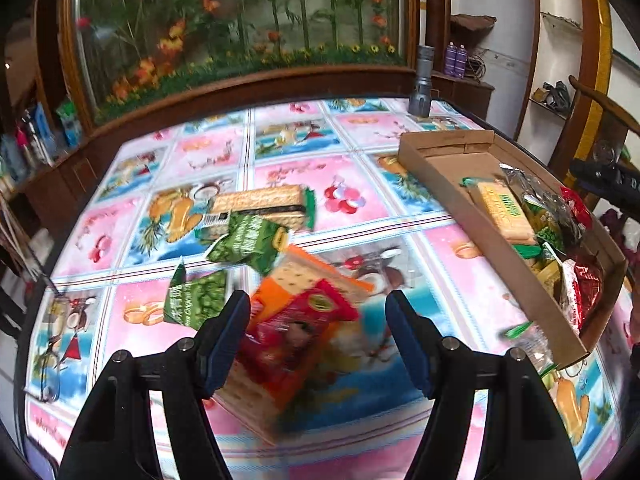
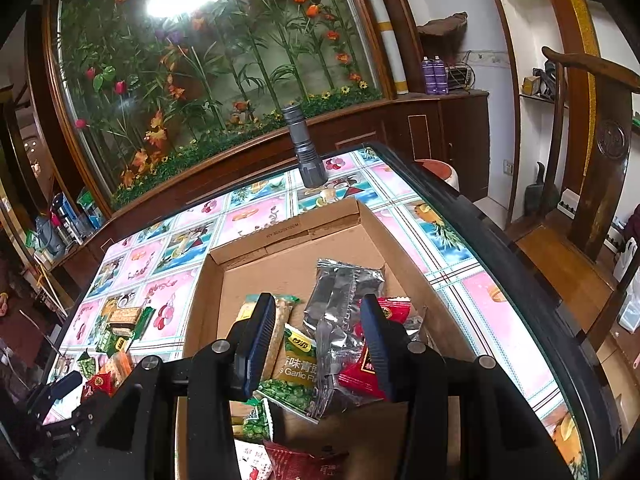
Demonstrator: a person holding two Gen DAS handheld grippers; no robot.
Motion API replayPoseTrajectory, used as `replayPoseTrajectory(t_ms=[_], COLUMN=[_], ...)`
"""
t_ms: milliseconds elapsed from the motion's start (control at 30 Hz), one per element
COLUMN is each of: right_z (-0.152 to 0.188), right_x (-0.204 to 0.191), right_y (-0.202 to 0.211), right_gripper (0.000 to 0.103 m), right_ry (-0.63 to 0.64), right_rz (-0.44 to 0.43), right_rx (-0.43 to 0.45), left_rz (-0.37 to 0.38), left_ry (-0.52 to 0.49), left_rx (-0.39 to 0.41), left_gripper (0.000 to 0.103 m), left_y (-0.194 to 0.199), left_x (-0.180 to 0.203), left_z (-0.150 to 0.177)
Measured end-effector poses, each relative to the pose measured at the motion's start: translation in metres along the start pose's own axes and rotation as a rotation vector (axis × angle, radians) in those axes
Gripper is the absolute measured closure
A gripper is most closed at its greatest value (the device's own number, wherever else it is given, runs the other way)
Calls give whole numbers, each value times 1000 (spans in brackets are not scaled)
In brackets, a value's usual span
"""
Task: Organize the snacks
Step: 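Grasp the red cartoon-face packet with the left tool while the right tool withdraws from the box, then grasp the clear green-banded packet from the pile with the right tool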
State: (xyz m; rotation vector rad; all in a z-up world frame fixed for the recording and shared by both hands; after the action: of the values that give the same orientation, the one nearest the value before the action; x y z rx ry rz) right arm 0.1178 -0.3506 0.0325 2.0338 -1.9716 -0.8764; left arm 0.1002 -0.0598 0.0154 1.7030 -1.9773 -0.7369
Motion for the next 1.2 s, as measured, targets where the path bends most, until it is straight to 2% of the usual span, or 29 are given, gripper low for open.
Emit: replayPoseTrajectory(t_ms=[133, 333, 400, 433, 500, 667, 700, 767, 900, 1067, 1200], right_z=[0, -2, -2, -2, -2, 1, 4, 12, 44, 91, 110], right_x=[-1, -1, -2, -3, -5, -20, -27, -48, -94, -132, -141], right_y=[-1, 3, 4, 4, 4, 9, 9, 13, 22, 48, 51], right_gripper=[56, 56, 56, 56, 56, 56, 56, 55, 55, 55, 55], right_ry=[-5, -12, -12, -12, -10, 8, 23, 51, 107, 209, 297], right_rz=[-7, -23, -29, -32, -49, -138, -171, -275, -414, -438, -331], right_rx=[-3, 10, 11, 12, 9, -4, -18, -57, -149, -253, -275], left_rz=[97, 42, 38, 11, -7, -30, -39, -43, -17, 1, 20], left_ry=[-13, -80, -113, -145, -169, -166, -166, -149, -119, -96, -63], left_rx=[-70, -49, -49, -48, -43, -22, -17, -14, -10, -10, -16], left_gripper=[34, 34, 39, 44, 46, 53, 53, 46, 47, 59, 66], left_y=[-15, -16, -13, -11, -11, -8, -10, -15, -15, -11, -8], left_x=[-10, 0, 5, 7, 8, 4, 3, 0, -3, -6, -10], left_z=[2, 6, 8, 10, 13, 14, 14, 12, 9, 9, 7])
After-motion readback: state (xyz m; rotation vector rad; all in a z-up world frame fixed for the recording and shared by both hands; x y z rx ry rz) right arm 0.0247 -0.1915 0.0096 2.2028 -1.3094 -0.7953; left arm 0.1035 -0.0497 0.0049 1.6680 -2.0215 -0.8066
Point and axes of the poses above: each gripper's, at about its wrist camera, not at the fingertips, and y roughly against the way its jaws point, x to its right, z to its underside, the point moved 3 cm from there along -y, roughly the way its jaws point, and after that the axes turned 6 degrees about x, right-handed, at the moved point
